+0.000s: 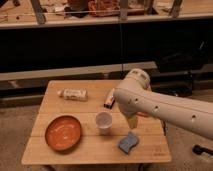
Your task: Pick up the ceramic bowl
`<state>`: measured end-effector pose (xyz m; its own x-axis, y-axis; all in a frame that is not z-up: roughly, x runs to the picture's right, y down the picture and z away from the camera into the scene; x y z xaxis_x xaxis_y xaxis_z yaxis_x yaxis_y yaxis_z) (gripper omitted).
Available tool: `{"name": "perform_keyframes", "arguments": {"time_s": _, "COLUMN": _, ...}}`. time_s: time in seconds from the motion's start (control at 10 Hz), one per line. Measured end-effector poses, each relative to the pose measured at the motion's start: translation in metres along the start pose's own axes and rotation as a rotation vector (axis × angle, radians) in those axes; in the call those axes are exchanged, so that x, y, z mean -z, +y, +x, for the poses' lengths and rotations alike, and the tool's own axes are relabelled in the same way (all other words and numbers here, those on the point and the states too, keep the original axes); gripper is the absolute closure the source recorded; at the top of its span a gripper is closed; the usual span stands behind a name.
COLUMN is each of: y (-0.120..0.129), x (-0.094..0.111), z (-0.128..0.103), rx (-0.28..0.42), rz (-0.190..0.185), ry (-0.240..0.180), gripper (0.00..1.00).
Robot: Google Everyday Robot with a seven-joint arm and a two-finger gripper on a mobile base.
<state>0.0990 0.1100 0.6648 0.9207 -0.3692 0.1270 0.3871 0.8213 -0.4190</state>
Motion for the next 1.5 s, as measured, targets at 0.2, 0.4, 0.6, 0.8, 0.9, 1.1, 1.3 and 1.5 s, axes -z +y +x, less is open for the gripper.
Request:
{"name": "perform_keyframes", "arguments": {"time_s": 0.2, "y": -0.002, "x": 0.000, "z": -0.007, "rx": 0.041, "rz": 0.004, "ry": -0.001, "gripper": 0.20}}
{"name": "perform_keyframes", "arguments": {"time_s": 0.4, "y": -0.007, "x": 0.001, "z": -0.021, "rx": 0.092, "rz": 0.009, "ry": -0.003, "gripper": 0.20}}
{"name": "perform_keyframes", "arguments": {"time_s": 0.6, "y": -0.008, "x": 0.000, "z": -0.029, "rx": 0.159, "rz": 0.017, "ry": -0.003, "gripper": 0.20}}
{"name": "perform_keyframes", "arguments": {"time_s": 0.8, "y": -0.012, "x": 0.000, "z": -0.042, "rx": 0.196, "rz": 0.021, "ry": -0.009, "gripper": 0.20}}
{"name": "perform_keyframes", "arguments": {"time_s": 0.9, "y": -0.015, "x": 0.000, "z": -0.052, "rx": 0.225, "rz": 0.025, "ry": -0.016, "gripper": 0.20}}
{"name": "perform_keyframes", "arguments": {"time_s": 1.1, "y": -0.017, "x": -0.001, "z": -0.056, "rx": 0.256, "rz": 0.027, "ry": -0.019, "gripper": 0.20}}
{"name": "perform_keyframes", "arguments": {"time_s": 1.3, "y": -0.021, "x": -0.001, "z": -0.065, "rx": 0.290, "rz": 0.032, "ry": -0.025, "gripper": 0.20}}
{"name": "perform_keyframes", "arguments": {"time_s": 1.5, "y": -0.027, "x": -0.002, "z": -0.080, "rx": 0.316, "rz": 0.039, "ry": -0.033, "gripper": 0.20}}
